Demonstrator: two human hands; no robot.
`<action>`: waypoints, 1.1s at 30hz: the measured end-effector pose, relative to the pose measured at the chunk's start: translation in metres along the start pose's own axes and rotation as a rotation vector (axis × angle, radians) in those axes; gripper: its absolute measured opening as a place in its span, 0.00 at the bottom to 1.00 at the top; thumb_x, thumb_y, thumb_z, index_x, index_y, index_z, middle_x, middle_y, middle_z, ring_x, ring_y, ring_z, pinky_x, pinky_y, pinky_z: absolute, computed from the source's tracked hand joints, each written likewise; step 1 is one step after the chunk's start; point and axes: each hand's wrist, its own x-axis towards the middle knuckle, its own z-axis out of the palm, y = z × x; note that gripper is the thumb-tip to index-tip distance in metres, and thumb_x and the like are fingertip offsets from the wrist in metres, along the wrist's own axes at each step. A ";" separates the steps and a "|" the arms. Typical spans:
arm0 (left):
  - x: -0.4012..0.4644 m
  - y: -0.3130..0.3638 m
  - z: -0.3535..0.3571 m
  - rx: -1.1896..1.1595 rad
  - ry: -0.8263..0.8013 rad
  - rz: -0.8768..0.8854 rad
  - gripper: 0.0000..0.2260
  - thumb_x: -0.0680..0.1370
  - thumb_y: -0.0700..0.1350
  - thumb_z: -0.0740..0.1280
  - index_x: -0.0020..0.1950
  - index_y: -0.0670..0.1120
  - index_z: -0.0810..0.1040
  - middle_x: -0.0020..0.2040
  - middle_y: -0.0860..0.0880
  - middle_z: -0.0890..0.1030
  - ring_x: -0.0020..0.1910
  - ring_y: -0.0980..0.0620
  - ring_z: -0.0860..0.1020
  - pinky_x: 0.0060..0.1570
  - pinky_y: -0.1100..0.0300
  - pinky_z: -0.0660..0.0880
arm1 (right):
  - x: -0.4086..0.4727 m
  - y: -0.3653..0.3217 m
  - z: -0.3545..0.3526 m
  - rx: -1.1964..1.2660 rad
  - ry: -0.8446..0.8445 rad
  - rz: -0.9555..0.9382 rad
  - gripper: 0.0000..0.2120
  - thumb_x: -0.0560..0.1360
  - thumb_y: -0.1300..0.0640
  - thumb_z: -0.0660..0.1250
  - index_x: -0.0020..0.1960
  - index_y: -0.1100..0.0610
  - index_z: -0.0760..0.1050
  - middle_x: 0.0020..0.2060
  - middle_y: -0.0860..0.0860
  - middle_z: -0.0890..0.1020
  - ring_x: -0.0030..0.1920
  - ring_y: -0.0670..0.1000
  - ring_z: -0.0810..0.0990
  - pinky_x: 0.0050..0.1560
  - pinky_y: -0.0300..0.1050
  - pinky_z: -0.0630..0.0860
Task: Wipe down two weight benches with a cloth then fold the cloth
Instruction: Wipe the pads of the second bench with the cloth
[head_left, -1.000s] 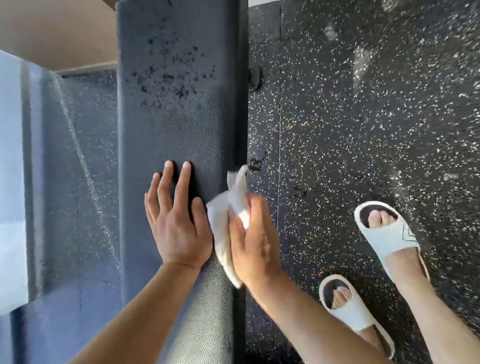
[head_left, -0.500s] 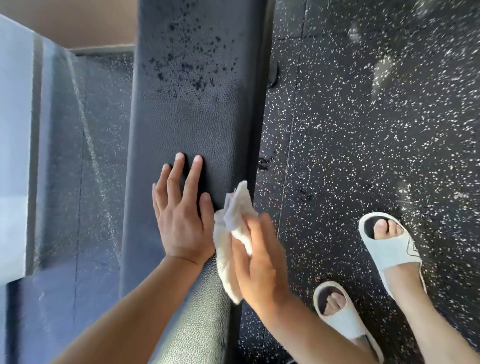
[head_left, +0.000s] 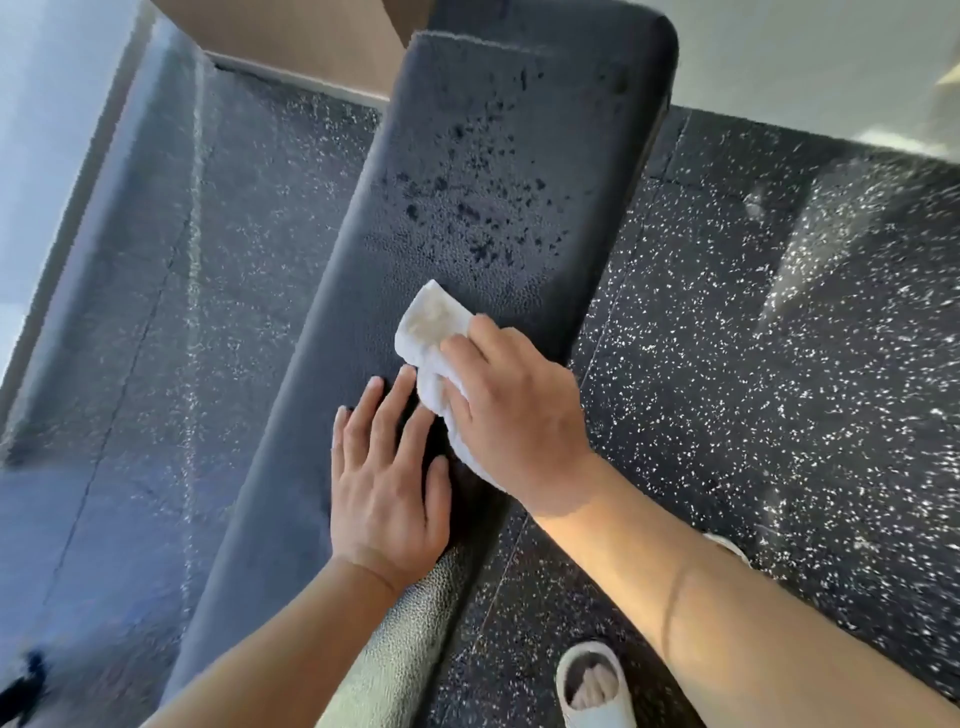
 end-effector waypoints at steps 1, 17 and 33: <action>0.000 -0.001 0.001 0.002 0.002 0.001 0.25 0.81 0.52 0.57 0.78 0.48 0.69 0.84 0.49 0.62 0.84 0.40 0.57 0.82 0.38 0.51 | 0.003 0.003 -0.001 -0.031 -0.013 -0.054 0.07 0.72 0.56 0.74 0.46 0.53 0.76 0.45 0.49 0.77 0.41 0.53 0.76 0.30 0.44 0.62; 0.000 -0.003 0.002 -0.084 0.031 0.010 0.24 0.81 0.52 0.61 0.76 0.47 0.72 0.84 0.46 0.63 0.84 0.41 0.58 0.81 0.35 0.53 | 0.138 -0.025 0.033 -0.186 -0.367 -0.449 0.10 0.78 0.54 0.67 0.58 0.55 0.79 0.52 0.52 0.80 0.46 0.55 0.80 0.31 0.47 0.64; 0.001 -0.004 0.000 -0.065 -0.039 -0.004 0.26 0.81 0.53 0.63 0.79 0.49 0.70 0.85 0.47 0.60 0.85 0.41 0.57 0.81 0.35 0.55 | 0.149 -0.049 0.055 -0.164 -0.334 -0.416 0.19 0.77 0.49 0.55 0.58 0.55 0.79 0.49 0.53 0.79 0.44 0.54 0.80 0.31 0.48 0.71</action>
